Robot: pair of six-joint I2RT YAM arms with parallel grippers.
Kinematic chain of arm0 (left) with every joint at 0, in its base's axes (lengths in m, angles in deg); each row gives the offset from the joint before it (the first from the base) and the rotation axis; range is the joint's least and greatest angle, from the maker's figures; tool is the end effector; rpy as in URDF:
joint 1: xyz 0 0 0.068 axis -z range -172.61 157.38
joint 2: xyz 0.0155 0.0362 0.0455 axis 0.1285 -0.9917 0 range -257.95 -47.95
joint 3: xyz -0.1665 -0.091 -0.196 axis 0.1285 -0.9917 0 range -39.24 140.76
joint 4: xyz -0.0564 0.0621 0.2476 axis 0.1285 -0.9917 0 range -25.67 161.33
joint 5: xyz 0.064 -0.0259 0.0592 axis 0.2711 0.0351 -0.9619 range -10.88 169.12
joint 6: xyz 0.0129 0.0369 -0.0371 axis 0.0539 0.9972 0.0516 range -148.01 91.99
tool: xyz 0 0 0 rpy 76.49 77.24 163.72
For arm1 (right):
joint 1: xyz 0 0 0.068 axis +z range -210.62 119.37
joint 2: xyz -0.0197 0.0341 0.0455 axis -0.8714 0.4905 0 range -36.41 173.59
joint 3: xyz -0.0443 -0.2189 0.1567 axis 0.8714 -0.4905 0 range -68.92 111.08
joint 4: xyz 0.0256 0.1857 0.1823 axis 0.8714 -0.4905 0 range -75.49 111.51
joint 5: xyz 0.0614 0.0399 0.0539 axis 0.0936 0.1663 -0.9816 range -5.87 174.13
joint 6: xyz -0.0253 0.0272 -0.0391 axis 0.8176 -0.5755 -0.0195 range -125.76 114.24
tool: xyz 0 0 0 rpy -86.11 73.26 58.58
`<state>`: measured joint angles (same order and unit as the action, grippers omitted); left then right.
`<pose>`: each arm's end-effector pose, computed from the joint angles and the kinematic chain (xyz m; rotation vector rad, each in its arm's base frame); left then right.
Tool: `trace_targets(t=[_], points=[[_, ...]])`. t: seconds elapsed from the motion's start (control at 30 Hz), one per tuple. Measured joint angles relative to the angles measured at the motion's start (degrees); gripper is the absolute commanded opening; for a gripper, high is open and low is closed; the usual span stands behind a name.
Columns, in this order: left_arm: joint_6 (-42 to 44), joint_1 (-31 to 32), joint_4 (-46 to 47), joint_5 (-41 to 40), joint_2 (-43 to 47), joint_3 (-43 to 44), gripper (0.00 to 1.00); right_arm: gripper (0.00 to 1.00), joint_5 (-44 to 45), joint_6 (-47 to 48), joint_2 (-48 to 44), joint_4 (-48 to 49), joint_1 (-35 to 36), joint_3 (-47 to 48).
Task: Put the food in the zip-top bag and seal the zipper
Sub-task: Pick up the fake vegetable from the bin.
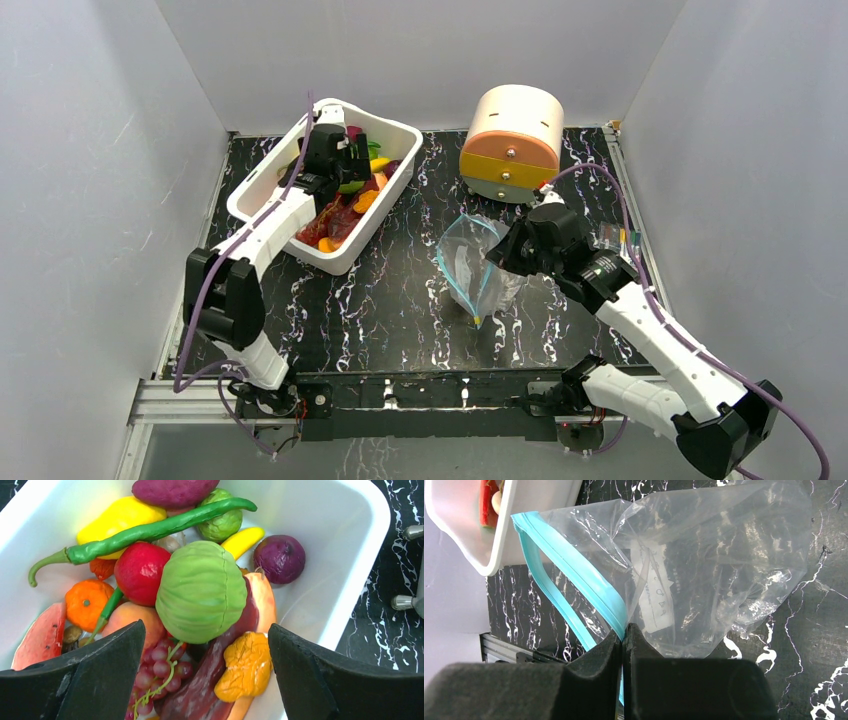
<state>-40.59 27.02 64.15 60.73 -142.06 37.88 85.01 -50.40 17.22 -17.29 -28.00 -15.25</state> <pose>0.3703 -0.1202 0.3185 -0.0843 1.9683 -0.0472 0.1636 0.1041 0.3177 0.2541 2.3307 0.6877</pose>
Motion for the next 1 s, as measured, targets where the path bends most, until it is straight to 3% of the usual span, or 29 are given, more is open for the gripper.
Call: trace_targets(t=[0.43,0.5,0.77,1.0], points=[[2.38,-1.70,4.50,0.96,-10.38,3.52,0.90,0.00,0.17,0.66,0.98,-1.49,0.00,0.48],[2.60,-1.75,4.63,0.90,-11.54,3.76,0.85,0.00,0.11,0.66,1.01,-1.66,0.00,0.48],[3.69,-1.75,4.17,1.70,-13.62,6.47,0.43,0.00,-0.02,0.52,0.98,-2.38,0.00,0.55],[3.56,-1.79,1.38,3.26,-11.85,6.05,0.40,0.00,-0.09,-1.40,-0.28,-3.85,0.00,0.66]])
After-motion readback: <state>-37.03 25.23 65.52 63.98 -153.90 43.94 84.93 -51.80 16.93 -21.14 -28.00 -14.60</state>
